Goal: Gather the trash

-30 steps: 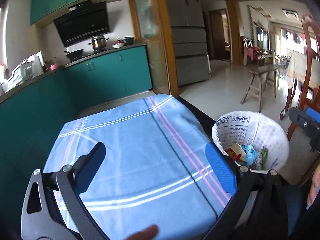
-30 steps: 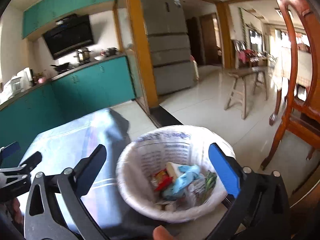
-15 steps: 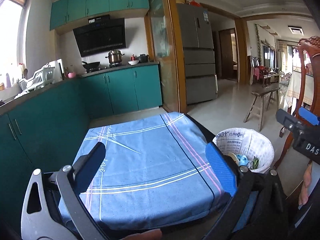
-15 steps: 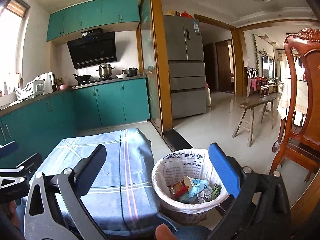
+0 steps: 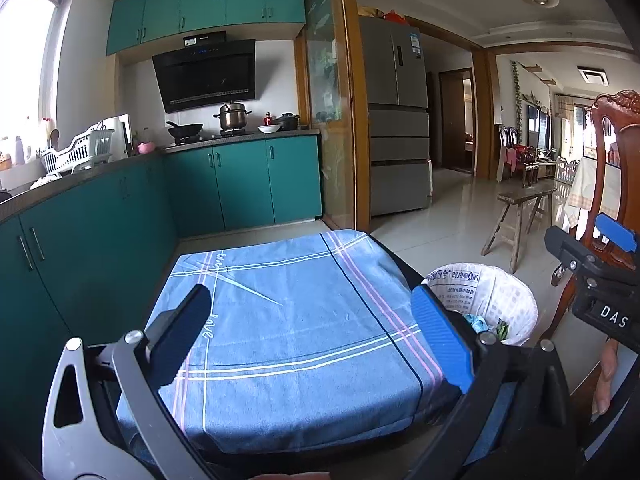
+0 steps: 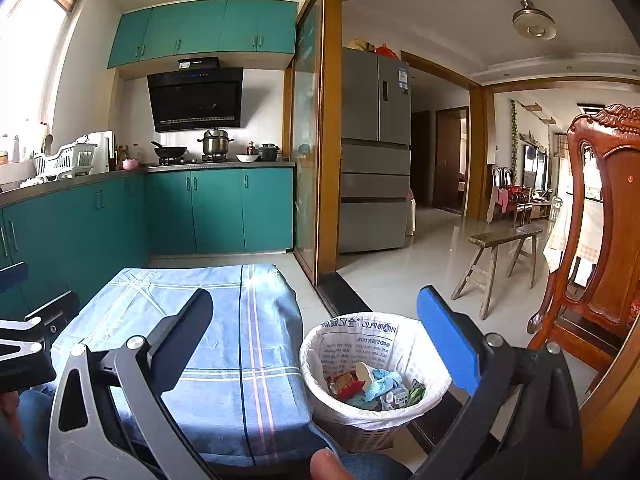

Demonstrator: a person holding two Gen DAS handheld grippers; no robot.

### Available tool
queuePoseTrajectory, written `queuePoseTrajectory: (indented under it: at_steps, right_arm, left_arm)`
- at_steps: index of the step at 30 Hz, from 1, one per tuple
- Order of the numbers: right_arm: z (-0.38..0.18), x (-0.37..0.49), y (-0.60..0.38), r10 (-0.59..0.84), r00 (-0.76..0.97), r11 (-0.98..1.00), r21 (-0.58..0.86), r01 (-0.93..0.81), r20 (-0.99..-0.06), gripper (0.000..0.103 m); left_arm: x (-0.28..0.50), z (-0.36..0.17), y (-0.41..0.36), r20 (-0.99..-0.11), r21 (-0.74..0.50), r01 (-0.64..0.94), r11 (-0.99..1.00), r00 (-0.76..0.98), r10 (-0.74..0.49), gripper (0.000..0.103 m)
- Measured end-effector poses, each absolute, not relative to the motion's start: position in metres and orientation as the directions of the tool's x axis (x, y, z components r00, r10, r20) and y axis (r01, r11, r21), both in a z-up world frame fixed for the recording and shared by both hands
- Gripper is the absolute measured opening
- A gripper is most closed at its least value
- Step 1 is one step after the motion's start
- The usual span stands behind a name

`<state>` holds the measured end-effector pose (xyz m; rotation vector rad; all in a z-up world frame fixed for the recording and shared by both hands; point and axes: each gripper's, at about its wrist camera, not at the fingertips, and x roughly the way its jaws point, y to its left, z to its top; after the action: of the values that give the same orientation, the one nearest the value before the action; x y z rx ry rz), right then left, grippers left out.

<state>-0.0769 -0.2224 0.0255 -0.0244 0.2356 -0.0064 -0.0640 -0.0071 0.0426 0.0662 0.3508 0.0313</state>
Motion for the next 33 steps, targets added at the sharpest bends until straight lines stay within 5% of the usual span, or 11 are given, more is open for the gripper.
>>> queuePoseTrajectory:
  at_steps: [33]
  right_arm:
    - [0.0175, -0.0766, -0.2127, -0.015, 0.969, 1.0, -0.027, 0.008, -0.247, 0.1]
  left_arm:
    - [-0.0631, 0.0373, -0.0018, -0.369, 0.059, -0.021, 0.998, 0.929, 0.041, 0.1]
